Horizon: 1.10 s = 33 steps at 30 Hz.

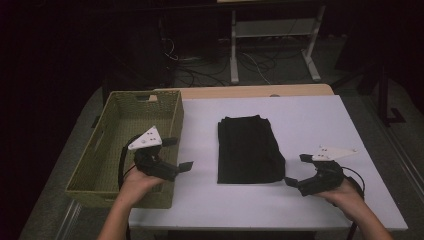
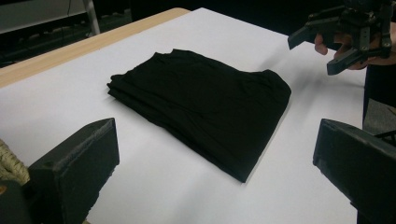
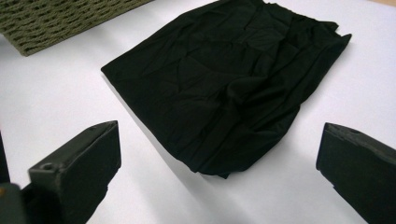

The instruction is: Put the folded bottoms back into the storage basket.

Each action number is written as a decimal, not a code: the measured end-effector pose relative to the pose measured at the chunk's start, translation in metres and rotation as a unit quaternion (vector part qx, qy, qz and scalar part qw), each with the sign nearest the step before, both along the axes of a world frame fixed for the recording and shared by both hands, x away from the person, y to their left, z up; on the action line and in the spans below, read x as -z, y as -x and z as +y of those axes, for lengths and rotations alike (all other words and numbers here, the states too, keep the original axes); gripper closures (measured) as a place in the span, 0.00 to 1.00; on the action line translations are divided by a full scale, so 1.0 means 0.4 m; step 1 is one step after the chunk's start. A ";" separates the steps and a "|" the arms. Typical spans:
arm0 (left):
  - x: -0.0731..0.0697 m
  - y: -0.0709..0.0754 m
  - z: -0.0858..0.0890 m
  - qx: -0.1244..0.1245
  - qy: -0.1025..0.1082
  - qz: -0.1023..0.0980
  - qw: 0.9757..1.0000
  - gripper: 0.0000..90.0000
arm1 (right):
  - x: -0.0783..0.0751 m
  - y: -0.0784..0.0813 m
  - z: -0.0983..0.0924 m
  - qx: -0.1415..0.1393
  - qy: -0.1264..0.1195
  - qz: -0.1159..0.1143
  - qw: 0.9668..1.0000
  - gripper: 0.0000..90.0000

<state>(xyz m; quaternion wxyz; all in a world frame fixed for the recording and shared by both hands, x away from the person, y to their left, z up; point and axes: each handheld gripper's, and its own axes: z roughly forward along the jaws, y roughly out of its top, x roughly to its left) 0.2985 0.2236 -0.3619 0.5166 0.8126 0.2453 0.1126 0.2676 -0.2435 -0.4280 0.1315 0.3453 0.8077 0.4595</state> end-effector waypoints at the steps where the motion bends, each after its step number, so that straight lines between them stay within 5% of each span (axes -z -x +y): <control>1: 0.000 0.000 0.000 0.000 0.000 0.000 1.000 0.00 | 0.001 0.000 0.003 -0.001 0.001 0.001 1.000 0.00; 15: -0.001 0.000 0.003 0.000 0.009 0.003 1.000 0.00 | 0.015 -0.023 0.042 -0.035 0.003 0.019 0.999 0.12; 33: -0.001 -0.001 0.006 0.003 0.014 0.003 1.000 0.00 | 0.005 -0.052 0.105 -0.080 0.007 0.014 0.997 0.21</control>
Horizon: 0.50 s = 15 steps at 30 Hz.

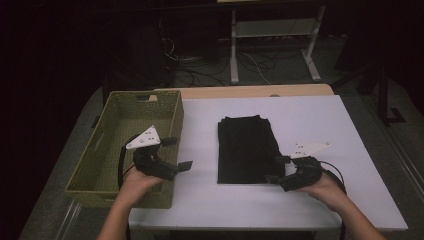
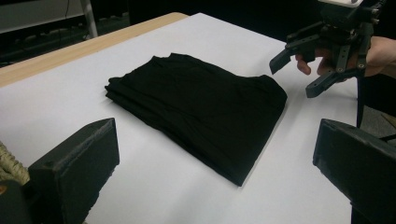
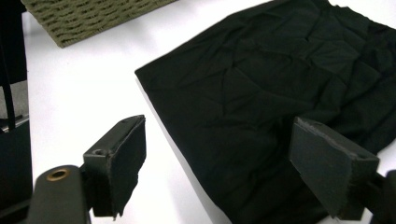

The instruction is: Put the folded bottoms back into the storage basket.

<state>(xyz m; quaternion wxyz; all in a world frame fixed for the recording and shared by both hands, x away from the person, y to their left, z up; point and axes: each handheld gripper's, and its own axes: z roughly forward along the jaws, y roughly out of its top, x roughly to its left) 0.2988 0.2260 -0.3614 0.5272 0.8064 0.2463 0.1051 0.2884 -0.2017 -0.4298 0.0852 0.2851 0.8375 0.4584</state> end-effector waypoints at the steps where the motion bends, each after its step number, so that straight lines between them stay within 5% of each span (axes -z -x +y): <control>1: 0.000 0.000 0.000 0.000 0.000 0.000 1.000 0.00 | 0.000 -0.003 0.004 -0.002 0.000 -0.001 1.000 0.21; 15: 0.001 0.001 0.001 0.001 0.002 0.002 1.000 0.00 | 0.001 -0.029 0.067 -0.030 0.013 0.000 0.999 0.20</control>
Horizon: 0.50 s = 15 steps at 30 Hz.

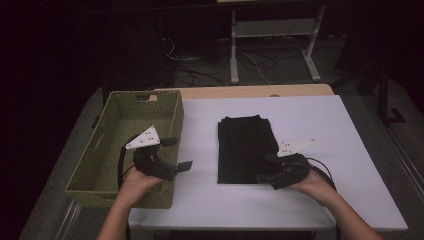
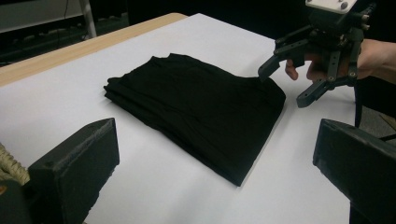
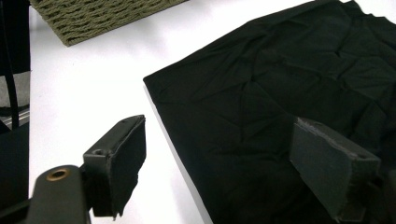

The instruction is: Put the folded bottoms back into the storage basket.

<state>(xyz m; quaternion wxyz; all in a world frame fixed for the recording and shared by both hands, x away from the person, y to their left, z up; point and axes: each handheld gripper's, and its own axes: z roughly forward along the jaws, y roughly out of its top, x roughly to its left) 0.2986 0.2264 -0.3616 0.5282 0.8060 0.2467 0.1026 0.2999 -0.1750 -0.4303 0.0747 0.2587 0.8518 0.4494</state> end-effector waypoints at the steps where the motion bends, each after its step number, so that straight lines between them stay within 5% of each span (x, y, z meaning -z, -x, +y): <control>1: 0.000 0.000 0.000 0.000 0.000 -0.001 1.000 0.00 | 0.000 -0.002 0.003 -0.002 0.001 0.000 1.000 0.20; 15: 0.000 0.000 0.000 -0.002 0.000 0.000 1.000 0.00 | 0.005 -0.026 0.064 -0.032 0.008 -0.005 0.999 0.19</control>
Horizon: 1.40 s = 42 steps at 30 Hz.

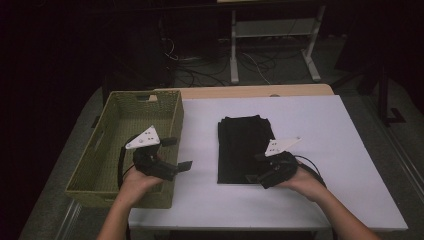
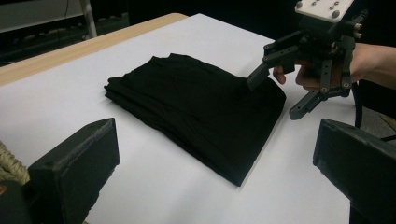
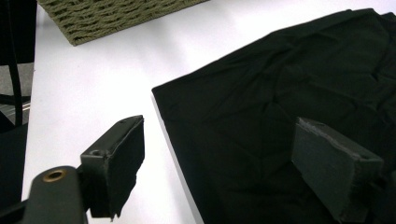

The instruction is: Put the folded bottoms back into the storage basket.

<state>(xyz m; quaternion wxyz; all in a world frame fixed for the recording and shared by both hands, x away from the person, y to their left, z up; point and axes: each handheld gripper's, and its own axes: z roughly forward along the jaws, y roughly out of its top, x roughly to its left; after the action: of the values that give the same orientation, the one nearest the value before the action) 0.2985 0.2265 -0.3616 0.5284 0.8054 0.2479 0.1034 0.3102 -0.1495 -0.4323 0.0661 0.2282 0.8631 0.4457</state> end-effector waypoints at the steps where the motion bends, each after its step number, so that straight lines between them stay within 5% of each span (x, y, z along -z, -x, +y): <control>1: 0.000 0.000 0.000 -0.001 0.000 0.000 1.000 0.00 | 0.000 -0.002 0.004 -0.002 -0.001 -0.001 1.000 0.19; 10: 0.001 0.001 0.000 -0.001 -0.001 0.000 1.000 0.00 | 0.007 -0.003 0.020 -0.013 0.013 0.003 1.000 0.27; 22: 0.001 0.002 0.000 -0.001 -0.002 0.000 1.000 0.00 | 0.022 -0.006 0.019 -0.038 0.045 0.017 0.998 0.53; 42: 0.002 0.002 -0.002 -0.001 -0.004 0.002 1.000 0.00 | 0.072 -0.007 0.040 -0.050 0.096 0.002 0.994 0.55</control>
<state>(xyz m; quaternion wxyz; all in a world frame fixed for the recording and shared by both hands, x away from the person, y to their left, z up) 0.2977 0.2257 -0.3624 0.5248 0.8073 0.2492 0.1034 0.3131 -0.1336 -0.4612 0.0638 0.1777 0.9124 0.3633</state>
